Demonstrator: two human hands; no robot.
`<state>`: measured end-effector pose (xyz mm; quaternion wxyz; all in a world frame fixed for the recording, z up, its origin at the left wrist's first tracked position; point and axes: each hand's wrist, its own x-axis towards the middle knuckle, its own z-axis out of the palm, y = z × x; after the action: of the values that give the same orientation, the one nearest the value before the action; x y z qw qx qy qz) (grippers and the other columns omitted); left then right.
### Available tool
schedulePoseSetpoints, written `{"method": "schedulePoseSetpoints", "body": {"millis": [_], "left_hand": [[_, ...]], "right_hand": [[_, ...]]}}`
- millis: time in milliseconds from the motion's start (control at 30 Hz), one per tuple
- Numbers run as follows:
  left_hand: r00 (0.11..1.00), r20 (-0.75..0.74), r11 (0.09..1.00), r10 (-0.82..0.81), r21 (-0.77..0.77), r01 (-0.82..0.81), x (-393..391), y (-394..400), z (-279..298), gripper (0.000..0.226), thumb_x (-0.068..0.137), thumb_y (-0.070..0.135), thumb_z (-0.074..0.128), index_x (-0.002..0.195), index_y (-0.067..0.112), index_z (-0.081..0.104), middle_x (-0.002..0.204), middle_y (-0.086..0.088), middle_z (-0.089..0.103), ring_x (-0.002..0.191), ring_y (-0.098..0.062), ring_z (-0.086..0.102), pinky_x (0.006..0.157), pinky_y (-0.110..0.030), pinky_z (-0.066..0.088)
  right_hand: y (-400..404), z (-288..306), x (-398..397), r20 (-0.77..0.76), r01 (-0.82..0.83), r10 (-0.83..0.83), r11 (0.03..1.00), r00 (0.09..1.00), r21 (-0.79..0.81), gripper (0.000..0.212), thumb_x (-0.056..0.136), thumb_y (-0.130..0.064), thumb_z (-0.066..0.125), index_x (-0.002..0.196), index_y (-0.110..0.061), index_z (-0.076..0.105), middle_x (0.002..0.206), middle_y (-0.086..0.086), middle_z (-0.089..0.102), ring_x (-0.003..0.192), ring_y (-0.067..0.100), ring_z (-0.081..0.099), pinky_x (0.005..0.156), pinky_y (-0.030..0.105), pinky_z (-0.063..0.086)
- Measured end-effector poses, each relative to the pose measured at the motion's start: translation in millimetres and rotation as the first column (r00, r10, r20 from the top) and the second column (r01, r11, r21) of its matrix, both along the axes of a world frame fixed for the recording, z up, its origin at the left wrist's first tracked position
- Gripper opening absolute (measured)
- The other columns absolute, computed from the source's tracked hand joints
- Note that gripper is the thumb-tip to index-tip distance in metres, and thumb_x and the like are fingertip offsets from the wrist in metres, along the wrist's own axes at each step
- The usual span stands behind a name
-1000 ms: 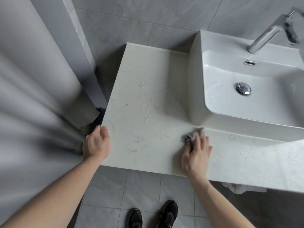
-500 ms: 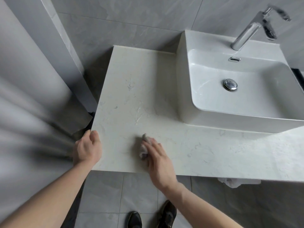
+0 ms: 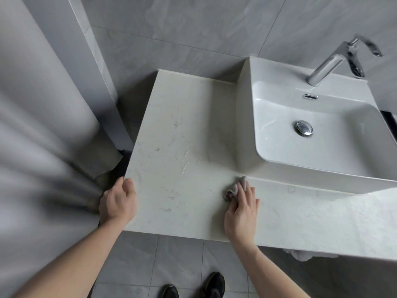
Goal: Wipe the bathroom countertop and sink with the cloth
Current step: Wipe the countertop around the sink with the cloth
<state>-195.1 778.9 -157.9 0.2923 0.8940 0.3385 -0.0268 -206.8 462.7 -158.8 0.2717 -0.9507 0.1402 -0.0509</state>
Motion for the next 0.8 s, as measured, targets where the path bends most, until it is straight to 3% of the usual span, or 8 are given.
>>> {"method": "schedulePoseSetpoints", "body": {"millis": [167, 300, 400, 500, 567, 700, 800], "left_hand": [[1.000, -0.026, 1.000, -0.003, 0.015, 0.003, 0.9, 2.2, 0.0, 0.059, 0.099, 0.056, 0.018, 0.123, 0.017, 0.055, 0.118, -0.017, 0.068, 0.110, -0.045, 0.058, 0.089, -0.049, 0.049], [1.000, -0.021, 1.000, -0.008, 0.014, 0.009, 1.3, 2.7, -1.2, 0.063, 0.097, 0.057, 0.017, 0.124, 0.017, 0.056, 0.120, -0.020, 0.068, 0.107, -0.047, 0.059, 0.088, -0.047, 0.049], [1.000, -0.014, 1.000, -0.014, 0.009, 0.014, 1.1, 3.0, -1.4, 0.063, 0.097, 0.058, 0.018, 0.127, 0.021, 0.058, 0.120, -0.020, 0.069, 0.107, -0.047, 0.062, 0.087, -0.046, 0.051], [1.000, -0.021, 1.000, -0.019, -0.001, 0.019, 1.2, 3.0, 0.5, 0.063, 0.098, 0.057, 0.019, 0.133, 0.021, 0.057, 0.122, -0.019, 0.069, 0.110, -0.046, 0.062, 0.089, -0.046, 0.050], [1.000, -0.026, 1.000, -0.018, -0.001, 0.018, 1.9, 1.9, 3.5, 0.061, 0.101, 0.053, 0.020, 0.136, 0.020, 0.057, 0.125, -0.019, 0.069, 0.114, -0.045, 0.061, 0.092, -0.047, 0.050], [0.998, -0.027, 0.999, -0.052, 0.015, 0.052, 1.3, -0.3, 5.6, 0.062, 0.103, 0.051, 0.018, 0.140, 0.018, 0.056, 0.128, -0.016, 0.068, 0.116, -0.043, 0.062, 0.095, -0.048, 0.050], [0.998, -0.045, 0.999, -0.042, -0.001, 0.042, 1.6, 0.7, 5.7, 0.063, 0.102, 0.053, 0.017, 0.141, 0.020, 0.055, 0.130, -0.014, 0.068, 0.117, -0.042, 0.062, 0.095, -0.047, 0.050]], "right_hand": [[90.8, -4.0, 23.2, 0.021, -0.252, 0.251, 0.967, 0.968, 0.046, 0.049, 0.101, -0.013, 0.038, 0.148, -0.021, 0.053, 0.166, -0.007, 0.034, 0.156, 0.024, 0.024, 0.126, 0.049, 0.020], [149.7, 1.9, 26.7, 0.024, -0.578, 0.578, 0.814, 0.816, 0.056, 0.049, 0.105, -0.018, 0.036, 0.153, -0.020, 0.047, 0.167, -0.006, 0.031, 0.158, 0.023, 0.020, 0.129, 0.040, 0.012], [165.7, 10.3, 29.1, 0.034, -0.654, 0.654, 0.752, 0.756, 0.081, 0.050, 0.106, -0.026, 0.033, 0.152, -0.018, 0.048, 0.165, -0.005, 0.036, 0.156, 0.025, 0.025, 0.128, 0.033, 0.010], [147.8, 18.8, 35.2, 0.039, -0.636, 0.641, 0.749, 0.767, 0.185, 0.053, 0.103, -0.027, 0.031, 0.152, -0.017, 0.050, 0.165, -0.007, 0.037, 0.156, 0.018, 0.027, 0.128, 0.031, 0.017], [120.7, 20.6, 44.4, 0.064, -0.540, 0.541, 0.811, 0.839, 0.224, 0.047, 0.105, -0.024, 0.038, 0.150, -0.020, 0.053, 0.164, -0.009, 0.038, 0.155, 0.013, 0.028, 0.127, 0.032, 0.022], [56.8, 20.6, 82.9, 0.064, -0.258, 0.251, 0.959, 0.966, 0.120, 0.042, 0.108, -0.012, 0.044, 0.148, -0.015, 0.054, 0.164, -0.003, 0.040, 0.154, 0.017, 0.031, 0.123, 0.037, 0.033], [38.5, 13.6, 105.8, -0.056, -0.190, 0.190, 0.982, 0.980, 0.020, 0.047, 0.106, -0.011, 0.043, 0.153, -0.006, 0.043, 0.166, 0.010, 0.034, 0.155, 0.027, 0.025, 0.126, 0.042, 0.024]]}}
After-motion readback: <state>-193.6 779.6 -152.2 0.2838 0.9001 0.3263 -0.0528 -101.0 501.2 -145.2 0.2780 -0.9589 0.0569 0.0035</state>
